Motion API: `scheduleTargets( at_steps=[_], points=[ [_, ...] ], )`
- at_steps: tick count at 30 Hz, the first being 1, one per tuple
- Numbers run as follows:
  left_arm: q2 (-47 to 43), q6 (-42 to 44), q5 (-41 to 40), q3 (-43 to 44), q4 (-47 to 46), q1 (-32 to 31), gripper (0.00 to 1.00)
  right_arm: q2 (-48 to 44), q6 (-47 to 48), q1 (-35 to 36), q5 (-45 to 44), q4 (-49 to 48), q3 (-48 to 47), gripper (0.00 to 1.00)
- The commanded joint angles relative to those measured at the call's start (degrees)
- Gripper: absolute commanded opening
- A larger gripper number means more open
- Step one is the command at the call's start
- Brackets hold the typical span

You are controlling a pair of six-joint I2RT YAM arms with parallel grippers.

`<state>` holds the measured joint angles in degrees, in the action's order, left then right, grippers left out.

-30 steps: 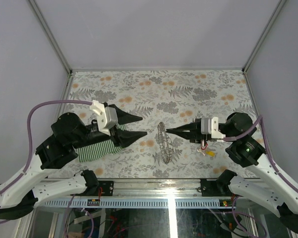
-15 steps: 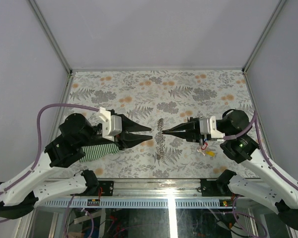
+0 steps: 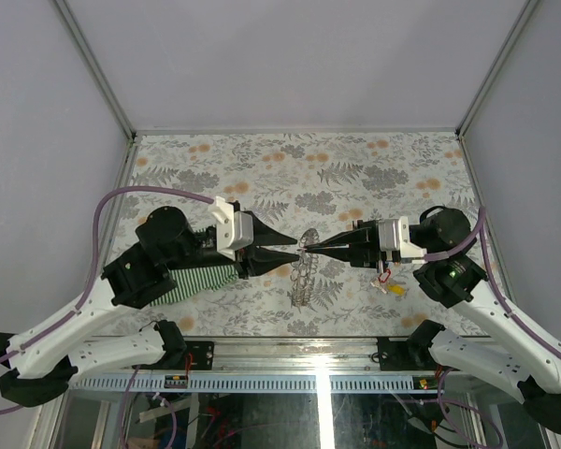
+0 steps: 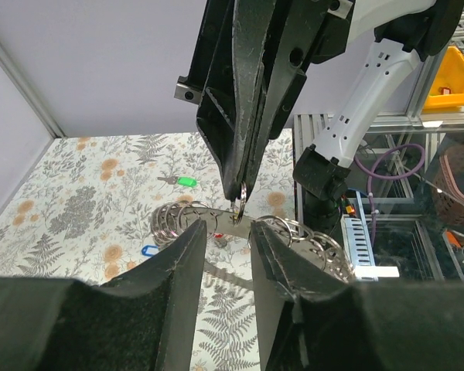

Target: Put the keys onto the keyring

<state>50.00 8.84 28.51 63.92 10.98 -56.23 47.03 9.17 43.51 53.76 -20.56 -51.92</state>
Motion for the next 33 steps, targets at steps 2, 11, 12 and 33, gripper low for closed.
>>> scheduleTargets(
  at_steps=[2,11,12,33],
  points=[
    [0.2,0.4,0.0,1.6,-4.9,-0.3,0.30,-0.1,-0.8,0.1,0.8,-5.2,-0.8,0.00],
    [0.3,0.3,0.2,1.8,-5.4,-0.3,0.27,0.4,-1.5,0.0,0.4,-4.7,-1.1,0.00],
    [0.4,0.3,0.3,1.8,-5.4,-0.3,0.27,0.6,-1.8,0.0,0.3,-4.6,-1.2,0.00],
    [0.6,1.0,1.9,2.5,-4.3,-0.3,0.00,0.2,-5.4,0.2,0.5,-5.0,-2.0,0.05]
  ],
)
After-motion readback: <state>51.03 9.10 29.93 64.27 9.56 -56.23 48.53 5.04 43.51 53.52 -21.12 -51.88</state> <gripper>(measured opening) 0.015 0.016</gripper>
